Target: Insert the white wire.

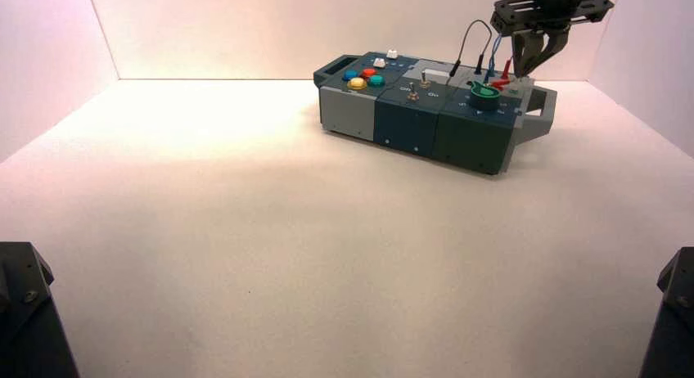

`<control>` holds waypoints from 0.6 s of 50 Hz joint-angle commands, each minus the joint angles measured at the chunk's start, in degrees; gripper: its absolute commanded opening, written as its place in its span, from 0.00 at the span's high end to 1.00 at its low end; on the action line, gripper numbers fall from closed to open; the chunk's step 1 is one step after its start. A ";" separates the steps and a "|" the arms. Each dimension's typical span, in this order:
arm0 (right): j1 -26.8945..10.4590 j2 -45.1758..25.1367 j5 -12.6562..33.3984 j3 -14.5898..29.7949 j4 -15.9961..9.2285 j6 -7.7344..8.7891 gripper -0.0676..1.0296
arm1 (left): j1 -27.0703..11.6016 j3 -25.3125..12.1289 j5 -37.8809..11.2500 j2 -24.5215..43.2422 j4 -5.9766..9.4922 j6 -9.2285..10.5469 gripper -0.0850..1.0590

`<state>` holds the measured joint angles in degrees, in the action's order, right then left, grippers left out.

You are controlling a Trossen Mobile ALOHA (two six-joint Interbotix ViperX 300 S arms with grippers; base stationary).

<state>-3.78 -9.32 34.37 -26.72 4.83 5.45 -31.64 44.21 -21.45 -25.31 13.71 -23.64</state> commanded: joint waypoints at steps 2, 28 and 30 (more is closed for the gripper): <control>0.09 0.18 -0.44 1.14 0.09 0.18 0.93 | 0.18 -0.70 0.44 -0.70 -0.09 -0.26 0.47; -0.18 1.14 0.88 0.88 0.00 -0.18 0.62 | 0.26 -0.70 0.44 -0.88 -0.09 -0.26 0.47; -0.18 1.41 1.58 0.88 0.00 -0.26 0.61 | 0.26 -0.70 0.53 -0.88 -0.09 -0.26 0.47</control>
<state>-3.69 -10.46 35.33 -26.63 4.83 5.45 -31.64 44.12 -21.45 -25.31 13.62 -23.64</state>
